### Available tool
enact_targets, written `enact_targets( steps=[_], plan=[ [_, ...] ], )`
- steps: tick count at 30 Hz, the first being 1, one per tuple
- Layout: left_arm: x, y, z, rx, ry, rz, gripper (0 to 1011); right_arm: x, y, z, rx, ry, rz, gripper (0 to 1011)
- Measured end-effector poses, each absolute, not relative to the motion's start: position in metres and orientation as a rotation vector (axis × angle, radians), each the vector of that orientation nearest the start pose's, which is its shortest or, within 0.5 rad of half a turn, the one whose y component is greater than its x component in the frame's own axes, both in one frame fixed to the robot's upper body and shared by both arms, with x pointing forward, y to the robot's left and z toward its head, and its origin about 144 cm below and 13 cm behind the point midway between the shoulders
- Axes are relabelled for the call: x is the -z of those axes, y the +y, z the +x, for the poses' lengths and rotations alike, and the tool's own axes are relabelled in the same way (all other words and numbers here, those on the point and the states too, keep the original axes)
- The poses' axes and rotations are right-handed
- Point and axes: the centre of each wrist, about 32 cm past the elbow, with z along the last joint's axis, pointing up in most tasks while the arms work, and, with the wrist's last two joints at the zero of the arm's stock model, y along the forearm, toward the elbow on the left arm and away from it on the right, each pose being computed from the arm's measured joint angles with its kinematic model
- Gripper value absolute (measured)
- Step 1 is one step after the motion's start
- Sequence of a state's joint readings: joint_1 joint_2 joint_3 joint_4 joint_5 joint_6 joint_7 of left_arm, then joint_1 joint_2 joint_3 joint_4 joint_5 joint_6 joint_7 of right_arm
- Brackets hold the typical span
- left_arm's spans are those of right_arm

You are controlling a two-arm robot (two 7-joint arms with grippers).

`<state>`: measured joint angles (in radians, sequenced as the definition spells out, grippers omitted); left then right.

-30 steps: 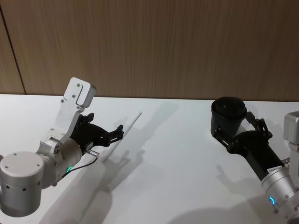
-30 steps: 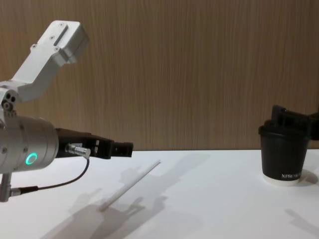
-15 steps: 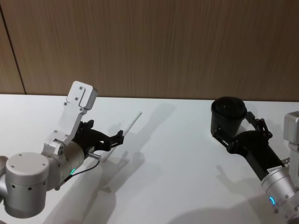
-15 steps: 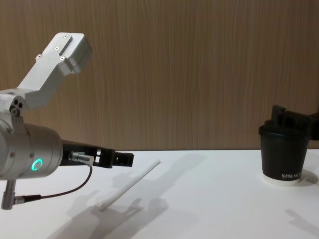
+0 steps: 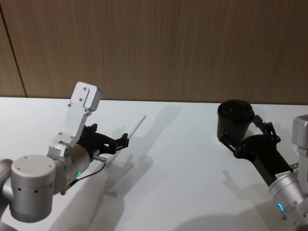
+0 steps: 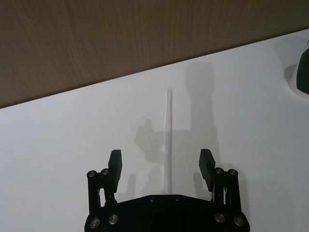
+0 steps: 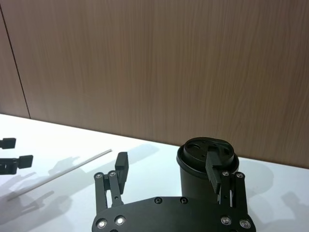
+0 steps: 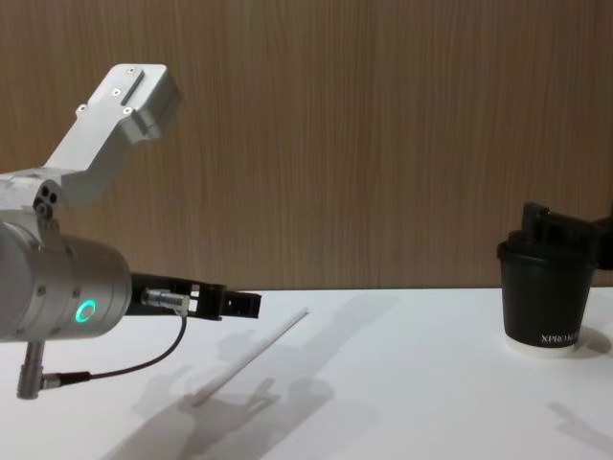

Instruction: Pick up the straw with one hand, pass it to the other hand, and insert it into the cup.

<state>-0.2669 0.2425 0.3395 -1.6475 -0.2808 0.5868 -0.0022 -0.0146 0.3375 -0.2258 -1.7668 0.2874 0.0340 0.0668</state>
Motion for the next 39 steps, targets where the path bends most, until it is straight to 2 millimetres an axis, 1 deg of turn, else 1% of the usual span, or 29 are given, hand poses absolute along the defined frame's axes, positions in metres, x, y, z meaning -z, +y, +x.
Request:
enact_targets(
  steps=[10, 24, 39],
  plan=[
    [-1.232, 0.184, 0.512, -1.218, 0.190, 0.321, 1003, -1.189, -0.237, 0.443, 1.229, -0.075, 0.026, 1001],
    [-1.222, 0.178, 0.521, -1.213, 0.224, 0.314, 1003, -1.189, -0.237, 0.443, 1.229, -0.075, 0.026, 1001],
    [-1.215, 0.174, 0.526, -1.200, 0.240, 0.319, 1003, -1.189, -0.237, 0.443, 1.229, -0.075, 0.026, 1001]
  ],
)
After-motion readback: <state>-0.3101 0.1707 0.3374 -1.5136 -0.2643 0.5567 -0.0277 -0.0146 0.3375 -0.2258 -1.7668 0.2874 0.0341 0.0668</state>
